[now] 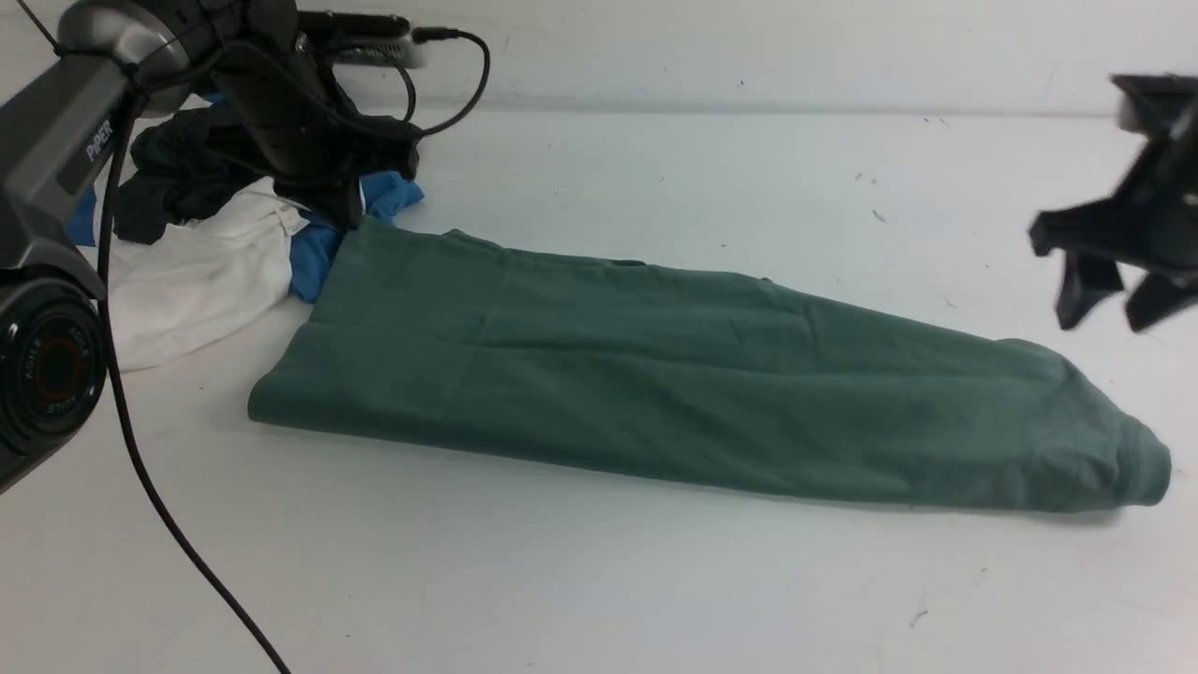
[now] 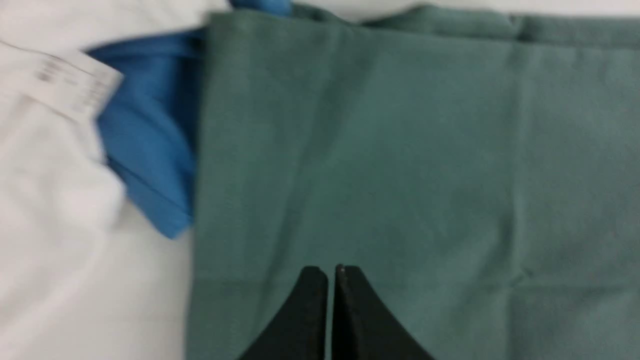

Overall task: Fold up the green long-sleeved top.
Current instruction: Use the right arm to clamp the right edge of the fabric

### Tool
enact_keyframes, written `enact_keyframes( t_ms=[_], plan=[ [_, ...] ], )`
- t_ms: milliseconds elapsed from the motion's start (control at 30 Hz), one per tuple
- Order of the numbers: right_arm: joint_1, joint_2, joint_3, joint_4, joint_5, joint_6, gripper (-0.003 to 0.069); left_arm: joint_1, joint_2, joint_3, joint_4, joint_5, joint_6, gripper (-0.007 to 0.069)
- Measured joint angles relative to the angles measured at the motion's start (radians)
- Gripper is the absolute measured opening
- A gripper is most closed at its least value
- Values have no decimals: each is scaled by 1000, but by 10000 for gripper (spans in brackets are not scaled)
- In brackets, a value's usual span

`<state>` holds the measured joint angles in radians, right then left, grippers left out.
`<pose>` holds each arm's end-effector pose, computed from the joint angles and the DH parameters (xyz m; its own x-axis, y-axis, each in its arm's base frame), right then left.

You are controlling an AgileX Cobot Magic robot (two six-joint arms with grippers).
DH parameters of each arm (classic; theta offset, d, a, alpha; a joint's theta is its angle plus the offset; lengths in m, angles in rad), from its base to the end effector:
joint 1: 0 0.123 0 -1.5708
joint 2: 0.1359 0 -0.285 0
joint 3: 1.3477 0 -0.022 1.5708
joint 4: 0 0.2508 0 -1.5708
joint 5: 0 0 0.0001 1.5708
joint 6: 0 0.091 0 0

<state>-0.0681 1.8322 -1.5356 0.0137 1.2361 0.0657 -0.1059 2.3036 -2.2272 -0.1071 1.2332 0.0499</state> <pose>0.3707 -0.0241 0.2649 -0.9828 0.1373 -0.1238 0.1357 0.9905 0.0216 0.4953 -0.0619 0.2467 -0.9320 0.1134 -0.3444 0.1529 0.9841 -0.0898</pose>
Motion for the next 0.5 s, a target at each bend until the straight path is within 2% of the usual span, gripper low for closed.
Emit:
enact_keyframes(
  t_ms=[167,400,500],
  plan=[
    [-85,16,72,-1,0,25,422,-9,-46,199,-38,-1,26,-4],
    [-98,128,73,35,-11,29,630,-33,-65,416,-31,-10,52,-4],
    [-96,177,71,55,-32,21,652,-38,-72,436,-19,-28,52,-4]
  ],
)
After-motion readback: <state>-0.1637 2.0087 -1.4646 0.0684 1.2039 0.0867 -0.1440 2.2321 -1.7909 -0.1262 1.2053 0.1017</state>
